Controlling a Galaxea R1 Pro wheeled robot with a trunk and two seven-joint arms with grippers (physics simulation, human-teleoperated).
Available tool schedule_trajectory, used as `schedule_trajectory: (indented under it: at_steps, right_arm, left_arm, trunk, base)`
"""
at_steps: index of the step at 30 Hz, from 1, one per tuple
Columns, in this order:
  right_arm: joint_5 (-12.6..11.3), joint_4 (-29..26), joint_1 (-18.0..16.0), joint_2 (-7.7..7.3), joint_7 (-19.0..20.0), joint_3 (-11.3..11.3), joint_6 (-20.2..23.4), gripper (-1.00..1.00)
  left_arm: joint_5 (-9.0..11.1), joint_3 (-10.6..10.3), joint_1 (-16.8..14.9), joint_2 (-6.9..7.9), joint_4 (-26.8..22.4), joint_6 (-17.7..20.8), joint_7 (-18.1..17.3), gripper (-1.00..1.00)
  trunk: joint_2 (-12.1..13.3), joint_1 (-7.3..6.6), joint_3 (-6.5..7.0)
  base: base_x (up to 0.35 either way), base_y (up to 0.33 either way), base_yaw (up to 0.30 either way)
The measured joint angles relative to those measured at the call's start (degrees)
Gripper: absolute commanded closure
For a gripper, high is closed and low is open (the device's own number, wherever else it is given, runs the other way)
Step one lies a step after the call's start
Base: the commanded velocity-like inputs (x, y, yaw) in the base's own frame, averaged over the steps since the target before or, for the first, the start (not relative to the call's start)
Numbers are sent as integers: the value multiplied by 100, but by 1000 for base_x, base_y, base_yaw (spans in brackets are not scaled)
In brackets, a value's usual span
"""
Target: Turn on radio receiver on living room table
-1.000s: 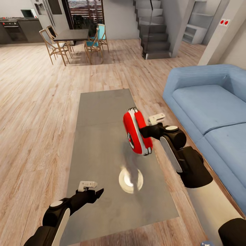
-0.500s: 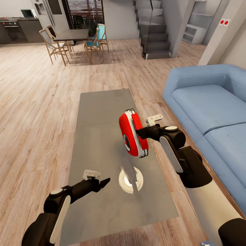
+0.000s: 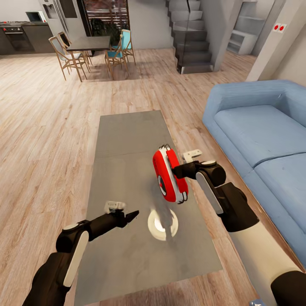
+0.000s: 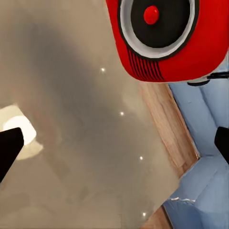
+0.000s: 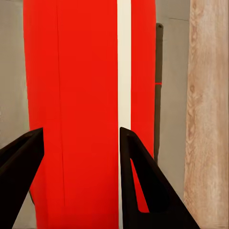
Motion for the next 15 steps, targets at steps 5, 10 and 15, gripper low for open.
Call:
schedule_trajectory:
  at_steps: [5,10,15]
  right_arm:
    - [-6,110,-1,1,22,5,0,100]
    - [-6,125,-1,0,23,5,0,100]
    - [-7,126,-1,1,41,6,0,100]
  left_arm:
    - [75,9,-281,-7,1,341,-4,100]
    - [537,15,-399,12,-7,470,1,100]
    - [689,17,-417,24,-8,482,2,100]
  trunk:
    - [0,0,0]
    - [0,0,0]
    - [0,0,0]
  base:
    - [0,0,0]
    - [0,0,0]
    - [0,0,0]
